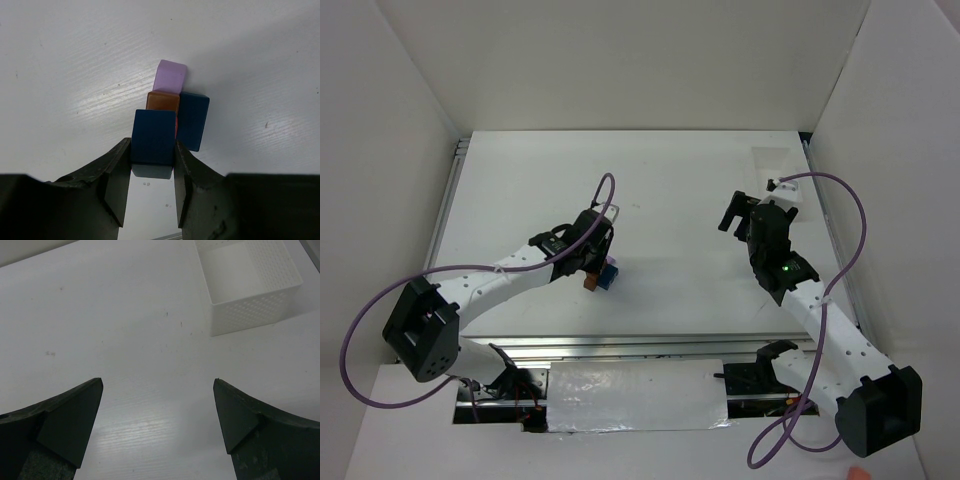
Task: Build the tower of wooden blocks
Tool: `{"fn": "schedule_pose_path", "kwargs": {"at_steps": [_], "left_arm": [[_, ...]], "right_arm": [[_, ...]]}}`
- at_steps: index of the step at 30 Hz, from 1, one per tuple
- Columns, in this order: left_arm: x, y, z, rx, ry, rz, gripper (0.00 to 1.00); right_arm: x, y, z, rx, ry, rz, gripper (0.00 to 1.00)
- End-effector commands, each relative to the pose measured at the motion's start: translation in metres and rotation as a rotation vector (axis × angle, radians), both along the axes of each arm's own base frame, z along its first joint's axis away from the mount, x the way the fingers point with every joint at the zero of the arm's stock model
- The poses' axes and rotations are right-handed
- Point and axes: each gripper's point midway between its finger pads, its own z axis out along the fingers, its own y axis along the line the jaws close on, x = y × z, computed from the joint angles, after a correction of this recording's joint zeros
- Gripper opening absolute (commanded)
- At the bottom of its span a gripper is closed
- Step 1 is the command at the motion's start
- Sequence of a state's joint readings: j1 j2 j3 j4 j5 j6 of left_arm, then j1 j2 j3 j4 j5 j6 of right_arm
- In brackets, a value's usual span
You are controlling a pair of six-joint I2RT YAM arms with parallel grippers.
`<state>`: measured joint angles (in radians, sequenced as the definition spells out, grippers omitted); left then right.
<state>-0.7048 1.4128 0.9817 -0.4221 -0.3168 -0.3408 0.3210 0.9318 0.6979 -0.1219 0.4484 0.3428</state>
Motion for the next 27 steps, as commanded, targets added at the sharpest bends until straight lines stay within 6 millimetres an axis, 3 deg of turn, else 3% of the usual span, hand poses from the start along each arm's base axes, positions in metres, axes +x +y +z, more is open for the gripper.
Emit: {"fn": "schedule_pose_path", "kwargs": {"at_steps": [1,17,27], "left_arm": [[0.01,-0.0088,0.0116,-0.016,-0.045,-0.018,0.06],[0.0063,-0.0125,0.0188,-0.042,-0.069,-0.074,0.12],[0.006,-0.0055,0.0111,0.008,-0.053,-0.07,0.14]], "right_arm": [[0.0012,0.0002,0.0073,-0.006,-0.02,-0.001,1.0],[0.0005,0.0019,0.0061,-0.01,-0.012,0.013,1.0],[-0.0002,0.0022,0.0079,-0.005,-0.017,0.018,1.0]]}}
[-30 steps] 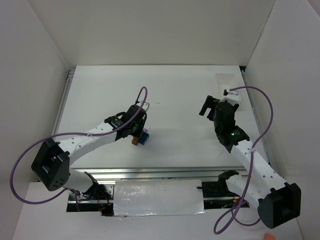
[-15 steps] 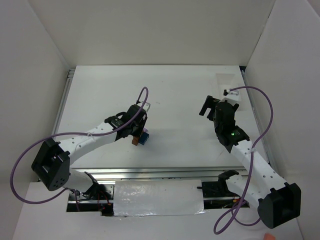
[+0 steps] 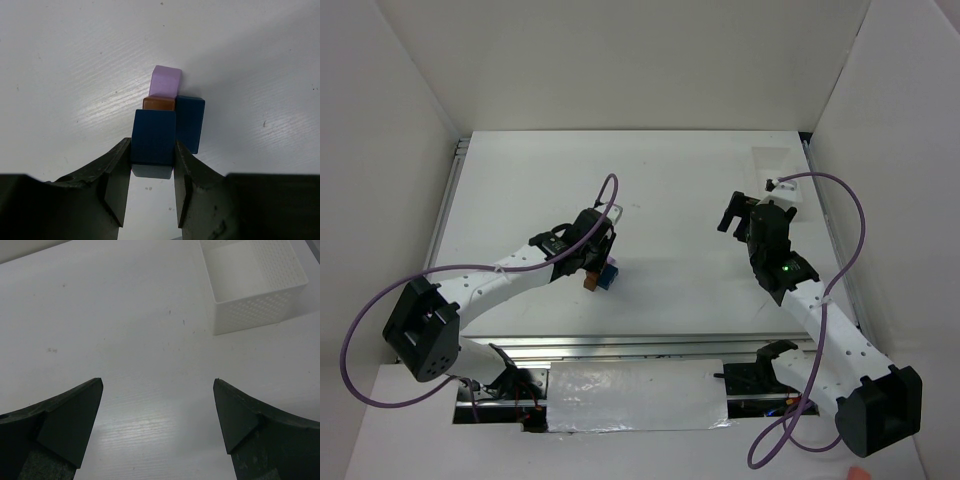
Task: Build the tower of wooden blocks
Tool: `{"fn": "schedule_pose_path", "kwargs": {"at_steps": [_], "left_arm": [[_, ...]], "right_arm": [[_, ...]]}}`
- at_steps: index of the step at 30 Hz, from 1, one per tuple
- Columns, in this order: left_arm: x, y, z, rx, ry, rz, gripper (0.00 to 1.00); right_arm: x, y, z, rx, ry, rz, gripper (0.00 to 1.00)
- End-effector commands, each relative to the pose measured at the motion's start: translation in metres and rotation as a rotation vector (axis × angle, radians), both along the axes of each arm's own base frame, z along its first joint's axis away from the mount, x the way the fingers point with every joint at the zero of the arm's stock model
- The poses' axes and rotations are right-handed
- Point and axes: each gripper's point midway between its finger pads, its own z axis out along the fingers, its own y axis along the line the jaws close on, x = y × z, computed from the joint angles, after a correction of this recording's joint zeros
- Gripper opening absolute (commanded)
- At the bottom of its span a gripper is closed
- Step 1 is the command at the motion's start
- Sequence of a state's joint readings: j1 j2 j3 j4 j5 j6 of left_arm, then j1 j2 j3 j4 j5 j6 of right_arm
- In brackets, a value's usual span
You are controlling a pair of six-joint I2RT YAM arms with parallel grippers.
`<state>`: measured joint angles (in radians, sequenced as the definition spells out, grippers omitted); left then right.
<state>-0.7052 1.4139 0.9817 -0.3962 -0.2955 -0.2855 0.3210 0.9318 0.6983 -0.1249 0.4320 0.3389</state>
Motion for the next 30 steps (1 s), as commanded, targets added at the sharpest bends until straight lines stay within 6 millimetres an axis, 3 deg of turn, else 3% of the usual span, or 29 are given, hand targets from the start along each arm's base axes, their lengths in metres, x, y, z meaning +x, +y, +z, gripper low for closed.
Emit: {"fn": "schedule_pose_path", "kwargs": {"at_steps": [1,14,22,30], "left_arm": [[0.002,0.0,0.009,0.0,-0.035,-0.013,0.14],[-0.002,0.004,-0.007,0.053,0.01,-0.022,0.18],[-0.002,0.002,-0.003,0.049,-0.003,-0.027,0.22],[-0.001,0.003,-0.003,0.056,-0.004,-0.021,0.35]], "right_arm": [[0.0,-0.001,0.009,-0.008,-0.023,0.001,1.0],[0.0,0.0,0.008,-0.001,-0.02,0.013,1.0],[0.0,0.001,0.008,0.0,-0.019,0.018,1.0],[-0.001,0.001,0.008,0.001,-0.02,0.021,1.0]]}}
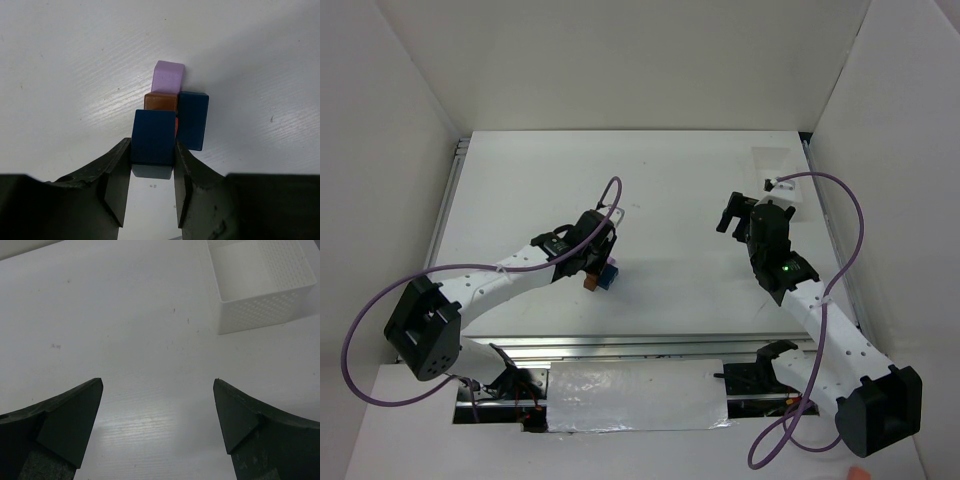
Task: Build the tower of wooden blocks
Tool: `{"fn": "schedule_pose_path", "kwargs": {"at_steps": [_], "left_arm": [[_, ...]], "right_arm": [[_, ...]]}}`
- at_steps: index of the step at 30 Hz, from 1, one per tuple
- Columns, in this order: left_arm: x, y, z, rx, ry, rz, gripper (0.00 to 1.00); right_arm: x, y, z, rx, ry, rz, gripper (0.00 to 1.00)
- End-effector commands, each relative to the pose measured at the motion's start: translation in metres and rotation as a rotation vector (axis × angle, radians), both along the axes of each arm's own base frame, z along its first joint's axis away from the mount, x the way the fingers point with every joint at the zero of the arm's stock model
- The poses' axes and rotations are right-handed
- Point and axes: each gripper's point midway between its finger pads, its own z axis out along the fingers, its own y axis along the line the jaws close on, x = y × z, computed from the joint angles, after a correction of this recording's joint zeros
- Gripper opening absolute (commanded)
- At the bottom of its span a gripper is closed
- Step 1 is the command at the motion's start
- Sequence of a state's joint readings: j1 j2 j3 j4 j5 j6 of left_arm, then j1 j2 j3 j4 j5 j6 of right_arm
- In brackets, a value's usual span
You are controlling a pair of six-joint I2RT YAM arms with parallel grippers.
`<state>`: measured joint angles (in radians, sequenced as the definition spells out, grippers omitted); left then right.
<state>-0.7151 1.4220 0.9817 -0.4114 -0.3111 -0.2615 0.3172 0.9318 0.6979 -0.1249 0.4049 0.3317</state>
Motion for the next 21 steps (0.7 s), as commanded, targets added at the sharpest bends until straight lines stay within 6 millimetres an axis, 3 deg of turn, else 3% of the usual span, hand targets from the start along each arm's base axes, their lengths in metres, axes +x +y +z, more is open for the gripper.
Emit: {"fn": "schedule_pose_path", "kwargs": {"at_steps": [1,3,15,21], "left_arm": [[0.002,0.001,0.001,0.017,-0.01,0.0,0.36],[0.003,0.003,0.003,0.021,-0.017,0.011,0.28],[0.003,-0.009,0.038,-0.096,-0.109,-0.052,0.32],[-0.005,-0.015,0.033,-0.106,-0.096,-0.144,0.36]], "right_arm": [[-0.001,-0.002,0.008,-0.001,-0.024,-0.003,1.0],[0.0,-0.001,0.009,0.002,-0.027,0.0,1.0],[0.001,0.001,0.009,0.0,-0.025,0.01,1.0],[0.0,0.0,0.011,0.002,-0.032,0.012,1.0]]}}
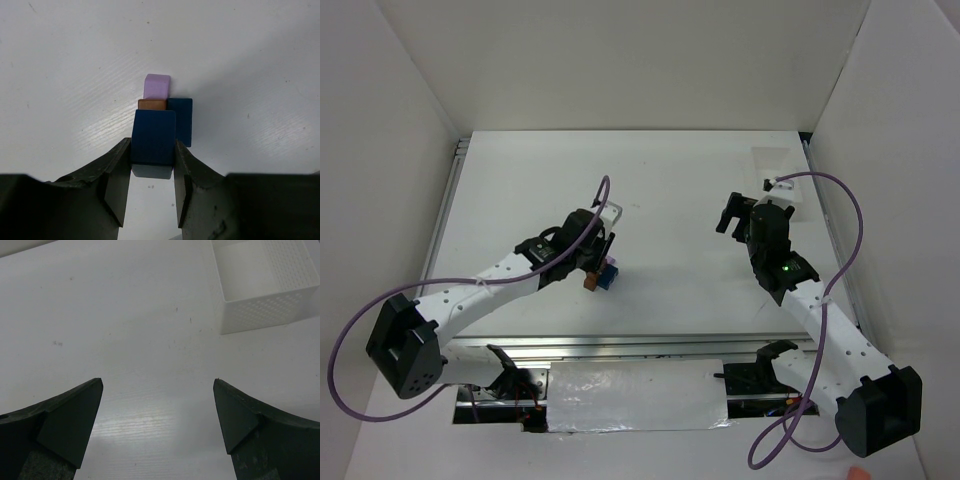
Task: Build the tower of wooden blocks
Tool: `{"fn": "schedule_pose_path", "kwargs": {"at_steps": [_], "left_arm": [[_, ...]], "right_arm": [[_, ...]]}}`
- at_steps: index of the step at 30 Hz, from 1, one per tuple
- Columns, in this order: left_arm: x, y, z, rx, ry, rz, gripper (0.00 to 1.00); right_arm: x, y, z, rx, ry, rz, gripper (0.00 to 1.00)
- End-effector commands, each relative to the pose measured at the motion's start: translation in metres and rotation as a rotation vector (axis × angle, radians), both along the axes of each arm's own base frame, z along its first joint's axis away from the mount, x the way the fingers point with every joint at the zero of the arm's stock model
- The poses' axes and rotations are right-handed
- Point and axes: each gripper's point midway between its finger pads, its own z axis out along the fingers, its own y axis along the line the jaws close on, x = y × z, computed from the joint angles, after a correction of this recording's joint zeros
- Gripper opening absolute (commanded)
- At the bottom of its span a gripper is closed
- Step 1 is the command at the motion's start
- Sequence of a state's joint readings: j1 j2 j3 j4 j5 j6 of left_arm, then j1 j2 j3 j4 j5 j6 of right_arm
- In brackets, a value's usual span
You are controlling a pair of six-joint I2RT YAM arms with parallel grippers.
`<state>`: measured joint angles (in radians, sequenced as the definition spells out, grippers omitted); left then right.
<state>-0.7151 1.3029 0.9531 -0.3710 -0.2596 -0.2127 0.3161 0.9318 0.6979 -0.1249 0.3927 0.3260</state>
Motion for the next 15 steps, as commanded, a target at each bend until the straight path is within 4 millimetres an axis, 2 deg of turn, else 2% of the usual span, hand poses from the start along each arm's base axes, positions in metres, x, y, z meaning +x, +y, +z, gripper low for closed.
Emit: {"fn": "schedule_pose_path", "kwargs": {"at_steps": [1,6,15], "left_arm": [[-0.001,-0.01,0.0,-0.004,-0.013,-0.094,0.35],[0.005,-0.006,-0.008,0.065,-0.009,-0.119,0.32],[0.005,-0.002,-0.013,0.078,-0.001,-0.131,0.36]], "right_arm": [[0.0,-0.001,0.01,0.004,-0.031,0.002,1.0],[0.0,-0.002,0.01,0.004,-0.032,-0.001,1.0],[0.0,-0.001,0.009,0.006,-0.03,0.005,1.0]]}}
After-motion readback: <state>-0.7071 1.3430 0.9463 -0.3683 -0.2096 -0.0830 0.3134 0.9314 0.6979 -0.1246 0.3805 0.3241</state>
